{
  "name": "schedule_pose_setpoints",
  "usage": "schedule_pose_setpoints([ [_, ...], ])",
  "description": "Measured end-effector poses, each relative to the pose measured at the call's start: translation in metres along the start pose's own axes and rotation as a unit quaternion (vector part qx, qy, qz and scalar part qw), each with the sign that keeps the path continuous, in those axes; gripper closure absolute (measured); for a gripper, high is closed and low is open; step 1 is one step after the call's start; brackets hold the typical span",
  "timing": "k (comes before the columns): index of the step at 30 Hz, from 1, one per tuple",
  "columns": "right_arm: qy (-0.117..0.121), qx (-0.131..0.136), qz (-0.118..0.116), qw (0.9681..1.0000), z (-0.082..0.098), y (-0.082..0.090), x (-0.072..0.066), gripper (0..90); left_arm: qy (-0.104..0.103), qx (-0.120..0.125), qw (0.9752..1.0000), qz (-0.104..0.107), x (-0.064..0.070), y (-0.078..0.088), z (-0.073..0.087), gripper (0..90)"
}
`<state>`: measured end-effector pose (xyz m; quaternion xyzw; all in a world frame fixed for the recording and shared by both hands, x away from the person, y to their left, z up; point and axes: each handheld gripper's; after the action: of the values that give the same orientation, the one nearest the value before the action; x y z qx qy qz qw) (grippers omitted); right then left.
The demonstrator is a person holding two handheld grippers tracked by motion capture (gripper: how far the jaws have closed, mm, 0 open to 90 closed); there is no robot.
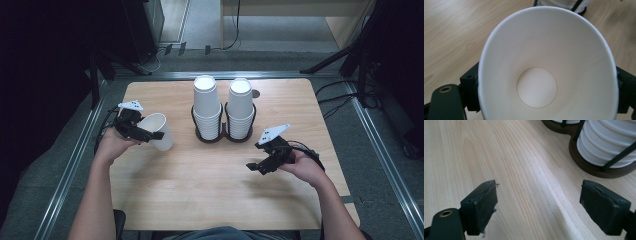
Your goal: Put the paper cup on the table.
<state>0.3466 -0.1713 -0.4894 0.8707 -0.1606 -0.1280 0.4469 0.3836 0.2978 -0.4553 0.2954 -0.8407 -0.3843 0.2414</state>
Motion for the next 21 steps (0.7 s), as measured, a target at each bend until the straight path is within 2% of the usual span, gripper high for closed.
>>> schedule_pose_setpoints([
  [5,-0.004,-0.002,0.002,1.0,0.003,0.001,-0.001,15.0,0.011,-0.004,0.9997,-0.024,-0.01,0.0,0.002,11.8],
  [7,-0.005,-0.003,0.003,1.0,0.004,0.001,-0.001,14.9,0.001,-0.001,0.9992,-0.04,-0.011,0.001,0.002,11.8],
  [10,-0.005,-0.002,0.005,1.0,0.005,0.001,-0.002,14.9,0.001,0.001,0.9986,-0.053,-0.014,0.002,0.002,11.8],
  [16,-0.007,-0.001,0.006,1.0,0.006,0.001,-0.002,15.0,0.004,-0.007,0.9977,-0.067,-0.021,0.002,0.002,11.6],
  [21,-0.006,0.002,0.006,1.0,0.005,0.001,-0.002,14.9,0.018,-0.021,0.9962,-0.082,-0.024,0.004,0.006,11.1],
])
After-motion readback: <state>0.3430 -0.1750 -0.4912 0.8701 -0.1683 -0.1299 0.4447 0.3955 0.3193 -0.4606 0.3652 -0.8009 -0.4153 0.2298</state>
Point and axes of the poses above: each handheld gripper's, and its own axes: y roughly backward along the jaws, z roughly out of its underside, x roughly to its right, and after that the axes turned 7 degrees about -x, right-handed
